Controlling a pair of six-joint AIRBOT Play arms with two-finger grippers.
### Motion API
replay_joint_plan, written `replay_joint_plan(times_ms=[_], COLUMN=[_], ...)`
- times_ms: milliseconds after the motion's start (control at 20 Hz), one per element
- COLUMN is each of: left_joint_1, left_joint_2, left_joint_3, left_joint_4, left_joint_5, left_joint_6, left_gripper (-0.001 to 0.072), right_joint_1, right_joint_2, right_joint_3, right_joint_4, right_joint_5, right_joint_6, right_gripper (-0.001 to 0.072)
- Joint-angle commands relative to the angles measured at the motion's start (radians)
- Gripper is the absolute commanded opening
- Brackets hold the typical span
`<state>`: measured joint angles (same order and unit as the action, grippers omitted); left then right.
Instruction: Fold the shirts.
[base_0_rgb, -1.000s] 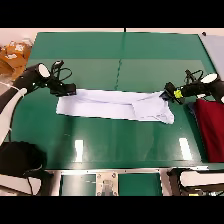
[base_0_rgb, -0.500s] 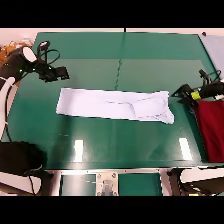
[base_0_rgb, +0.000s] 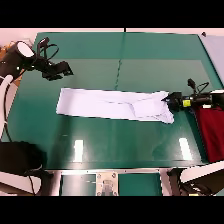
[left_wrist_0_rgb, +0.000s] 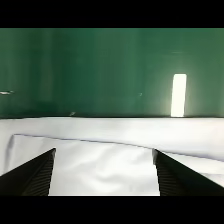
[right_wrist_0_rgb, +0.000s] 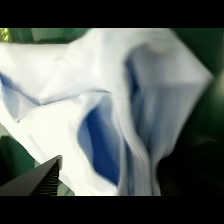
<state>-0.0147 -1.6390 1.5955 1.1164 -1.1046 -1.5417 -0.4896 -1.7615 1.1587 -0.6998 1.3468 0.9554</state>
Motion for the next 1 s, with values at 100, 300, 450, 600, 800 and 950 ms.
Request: replay_joint_plan(times_ms=[100,300,450,600,800,950], left_joint_1=[-0.076,-0.206,-0.407,-0.603,-0.682,-0.663], left_joint_2=[0.0,-0.029,-0.129,-0.275,-0.399,-0.398], left_joint_3=[0.001,0.001,-0.013,-0.012,0.031,0.058], left_joint_4=[-0.052,-0.121,-0.211,-0.299,-0.449,-0.471], left_joint_5=[-0.003,0.023,0.124,0.294,0.327,0.243], left_joint_6=[0.056,0.057,0.077,0.143,0.145,0.16], left_gripper=[0.0034,0.0031,0.0031,0.0031,0.003,0.0031], right_joint_1=[0.071,0.072,0.086,0.131,0.198,0.214], right_joint_2=[-0.012,0.102,0.229,0.344,0.413,0.415], right_joint_3=[0.141,0.205,0.209,0.211,0.246,0.277], right_joint_4=[0.03,-0.001,0.0,0.0,0.0,0.0], right_joint_5=[0.116,0.144,0.2,0.234,0.245,0.243], right_joint_6=[0.004,0.108,0.164,0.237,0.302,0.336], right_gripper=[0.0076,0.0016,0.0016,0.0016,0.0016,0.0016])
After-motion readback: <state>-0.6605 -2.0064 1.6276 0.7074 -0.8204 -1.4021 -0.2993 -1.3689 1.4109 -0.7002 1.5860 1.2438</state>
